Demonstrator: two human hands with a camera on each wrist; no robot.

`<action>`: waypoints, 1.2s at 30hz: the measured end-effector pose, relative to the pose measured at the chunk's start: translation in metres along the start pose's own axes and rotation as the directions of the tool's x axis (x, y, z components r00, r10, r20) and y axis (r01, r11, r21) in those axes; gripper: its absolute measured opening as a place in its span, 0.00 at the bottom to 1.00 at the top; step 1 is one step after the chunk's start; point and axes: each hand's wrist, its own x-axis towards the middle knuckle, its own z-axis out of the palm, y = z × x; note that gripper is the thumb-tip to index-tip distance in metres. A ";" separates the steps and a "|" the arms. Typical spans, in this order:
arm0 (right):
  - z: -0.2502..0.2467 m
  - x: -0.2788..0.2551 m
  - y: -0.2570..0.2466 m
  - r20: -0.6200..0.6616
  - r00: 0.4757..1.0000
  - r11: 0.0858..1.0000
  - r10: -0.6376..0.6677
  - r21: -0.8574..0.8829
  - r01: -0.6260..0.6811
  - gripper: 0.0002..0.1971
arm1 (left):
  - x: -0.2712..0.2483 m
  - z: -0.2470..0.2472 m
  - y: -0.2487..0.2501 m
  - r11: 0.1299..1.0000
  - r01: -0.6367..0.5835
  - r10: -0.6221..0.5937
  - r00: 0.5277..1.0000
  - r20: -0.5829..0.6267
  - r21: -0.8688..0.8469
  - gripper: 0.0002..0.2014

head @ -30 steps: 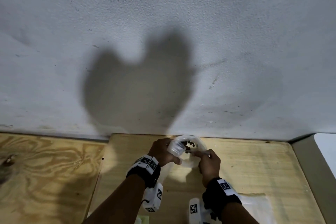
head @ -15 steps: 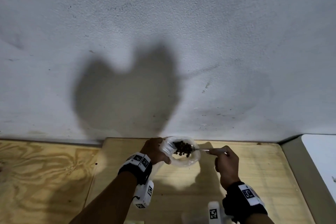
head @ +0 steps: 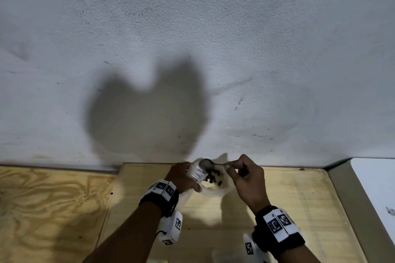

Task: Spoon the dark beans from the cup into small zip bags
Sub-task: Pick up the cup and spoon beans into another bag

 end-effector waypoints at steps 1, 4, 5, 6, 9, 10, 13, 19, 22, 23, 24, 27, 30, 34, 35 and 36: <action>-0.003 0.000 0.005 -0.076 0.997 1.000 0.007 0.020 -0.005 0.16 | -0.001 0.000 0.000 1.000 -0.003 0.003 1.000 0.001 -0.009 0.28; -0.010 -0.005 0.029 -0.275 0.957 0.996 0.092 0.018 -0.091 0.17 | -0.004 0.000 0.001 0.998 -0.007 0.008 1.000 0.013 -0.057 0.29; -0.010 -0.008 0.038 -0.306 0.941 0.989 0.142 0.007 -0.147 0.16 | -0.004 0.001 0.000 0.997 -0.005 0.006 1.000 0.012 -0.080 0.29; -0.009 -0.012 0.045 -0.323 0.927 0.979 0.191 0.000 -0.202 0.15 | -0.005 0.001 0.001 0.996 -0.002 0.003 1.000 0.007 -0.090 0.28; 0.001 -0.020 0.063 -0.347 0.894 0.950 0.284 -0.025 -0.312 0.17 | -0.006 0.003 0.001 0.995 -0.013 0.013 1.000 0.001 -0.097 0.23; 0.005 -0.021 0.067 -0.355 0.881 0.939 0.314 -0.024 -0.344 0.18 | -0.007 0.003 0.003 0.994 -0.005 0.006 1.000 0.004 -0.106 0.21; 0.018 -0.021 0.071 -0.345 0.846 0.907 0.406 0.034 -0.421 0.20 | -0.009 0.002 0.005 0.992 0.007 -0.004 1.000 0.022 -0.126 0.21; 0.039 -0.015 0.073 -0.230 0.715 0.750 0.660 0.259 -0.609 0.19 | -0.002 0.005 0.001 0.996 0.032 -0.029 0.999 0.034 -0.085 0.32; 0.038 -0.009 0.074 -0.175 0.675 0.688 0.717 0.329 -0.647 0.18 | -0.001 0.003 0.001 0.997 0.023 -0.020 0.999 0.040 -0.077 0.25; 0.035 -0.008 0.073 -0.165 0.674 0.682 0.720 0.346 -0.644 0.19 | 0.000 0.002 0.000 0.997 0.023 -0.019 0.999 0.043 -0.078 0.22; 0.031 -0.007 0.071 -0.159 0.678 0.682 0.717 0.359 -0.637 0.21 | -0.001 0.002 0.000 0.996 0.023 -0.019 0.999 0.045 -0.084 0.22; 0.015 -0.008 0.069 -0.145 0.705 0.695 0.695 0.386 -0.606 0.21 | -0.001 -0.001 -0.002 0.994 0.035 -0.031 0.999 0.040 -0.104 0.26; -0.001 -0.010 0.066 -0.133 0.738 0.718 0.661 0.395 -0.573 0.18 | 0.000 0.000 -0.002 0.994 0.042 -0.038 0.998 0.043 -0.097 0.29; -0.023 -0.009 0.057 -0.133 0.785 0.751 0.605 0.424 -0.506 0.17 | -0.001 0.000 0.000 0.998 0.028 -0.025 0.998 0.061 -0.063 0.24; -0.026 -0.008 0.052 -0.132 0.801 0.761 0.583 0.434 -0.482 0.16 | -0.003 -0.001 0.001 0.998 0.024 -0.020 0.998 0.062 -0.058 0.21; -0.029 -0.006 0.047 -0.130 0.821 0.775 0.556 0.438 -0.456 0.14 | -0.003 -0.001 0.002 0.998 0.017 -0.014 0.998 0.063 -0.055 0.20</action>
